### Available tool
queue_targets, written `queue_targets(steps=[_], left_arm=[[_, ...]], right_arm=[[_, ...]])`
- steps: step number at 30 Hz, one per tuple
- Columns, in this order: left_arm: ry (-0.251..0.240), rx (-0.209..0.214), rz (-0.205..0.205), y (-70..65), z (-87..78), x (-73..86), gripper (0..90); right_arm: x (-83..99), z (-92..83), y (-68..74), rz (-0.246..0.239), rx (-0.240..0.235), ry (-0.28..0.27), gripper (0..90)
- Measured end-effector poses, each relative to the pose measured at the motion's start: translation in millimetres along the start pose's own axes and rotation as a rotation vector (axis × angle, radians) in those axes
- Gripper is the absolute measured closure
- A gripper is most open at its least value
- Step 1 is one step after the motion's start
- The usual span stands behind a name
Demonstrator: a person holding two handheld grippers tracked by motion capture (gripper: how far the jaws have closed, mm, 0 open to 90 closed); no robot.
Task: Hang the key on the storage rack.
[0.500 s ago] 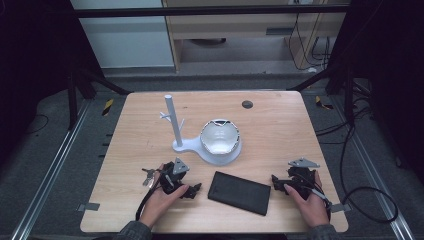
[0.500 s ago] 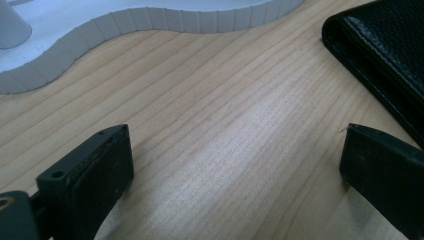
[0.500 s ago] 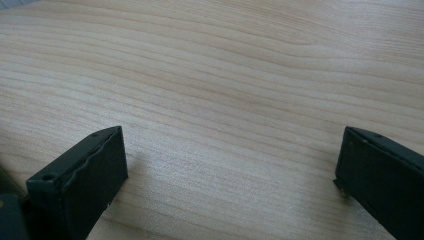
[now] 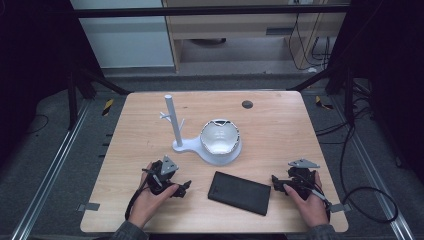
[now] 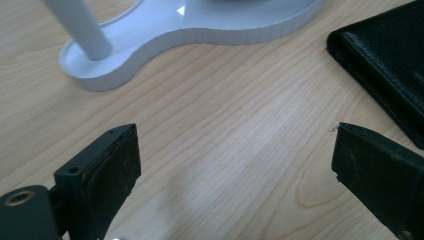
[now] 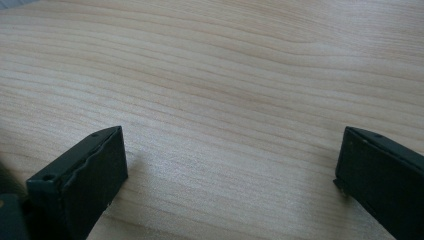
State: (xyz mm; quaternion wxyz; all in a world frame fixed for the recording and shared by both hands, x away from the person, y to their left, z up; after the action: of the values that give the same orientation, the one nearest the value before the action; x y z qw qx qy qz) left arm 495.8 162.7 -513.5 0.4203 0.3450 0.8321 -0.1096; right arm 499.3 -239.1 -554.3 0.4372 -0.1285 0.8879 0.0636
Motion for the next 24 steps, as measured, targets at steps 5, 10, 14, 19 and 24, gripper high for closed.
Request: queue_targets(steps=[5, 10, 14, 19, 24], left_arm=[[0.115, -0.046, 0.050, 13.2, -10.6, -3.9, 5.2], [0.280, -0.038, 0.053, 27.4, -19.1, -0.9, 5.3], [0.324, -0.038, 0.042, 33.9, -22.7, 2.1, 5.4], [0.334, -0.061, 0.013, 43.1, -31.2, 7.0, 5.4], [0.343, -0.031, -0.019, 46.4, -41.8, 11.9, 12.4]], right_arm=[[0.4, -0.3, 0.2, 0.000, 0.000, 0.001, 0.4], [0.5, -0.4, 0.2, 0.000, -0.001, 0.001, 0.4], [0.7, -0.5, 0.3, -0.001, 0.000, 0.001, 0.4], [1.2, -1.5, 0.5, -0.003, -0.003, 0.003, 0.4], [1.3, -1.4, 0.9, 0.000, -0.001, 0.000, 0.4]])
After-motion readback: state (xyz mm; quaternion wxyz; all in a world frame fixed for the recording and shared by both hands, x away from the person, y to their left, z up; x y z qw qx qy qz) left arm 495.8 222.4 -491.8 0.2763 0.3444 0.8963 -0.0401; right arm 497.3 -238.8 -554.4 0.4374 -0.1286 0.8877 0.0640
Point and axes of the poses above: each handheld gripper's, and its own axes: z roughly forward along the jaws, x roughly out of its underside, y roughly to its left, the point moved 6 cm from there along z, roughly forward along the jaws, and after that the axes turned 6 degrees about -y, right-handed, at the moved point
